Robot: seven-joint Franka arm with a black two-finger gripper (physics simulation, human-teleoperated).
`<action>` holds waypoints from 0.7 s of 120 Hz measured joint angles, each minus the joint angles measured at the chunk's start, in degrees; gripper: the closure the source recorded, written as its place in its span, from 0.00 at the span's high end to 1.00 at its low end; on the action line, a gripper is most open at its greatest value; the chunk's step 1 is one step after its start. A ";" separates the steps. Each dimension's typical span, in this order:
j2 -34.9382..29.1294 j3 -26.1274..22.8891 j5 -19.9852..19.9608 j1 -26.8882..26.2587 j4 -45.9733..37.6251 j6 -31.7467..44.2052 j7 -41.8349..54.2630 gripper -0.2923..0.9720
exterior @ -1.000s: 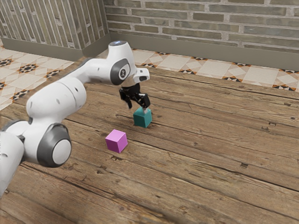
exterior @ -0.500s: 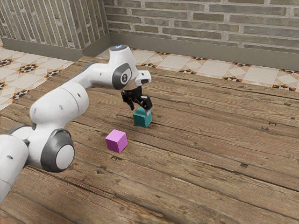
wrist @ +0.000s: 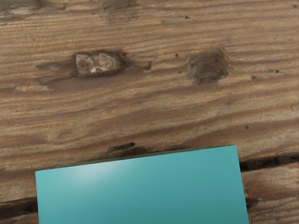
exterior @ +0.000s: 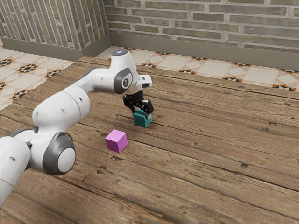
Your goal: Pick up the blue block with one arm, and put the blue block on the pink block with one arm
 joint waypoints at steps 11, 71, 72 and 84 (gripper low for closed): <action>0.13 -0.13 0.00 0.00 0.00 0.06 -0.05 0.76; 0.89 -0.20 0.00 0.00 0.01 0.47 -0.23 0.65; 0.89 -0.20 -0.01 0.00 0.02 0.47 -0.23 0.63; 0.82 -0.22 0.13 0.01 0.07 0.46 -0.25 0.51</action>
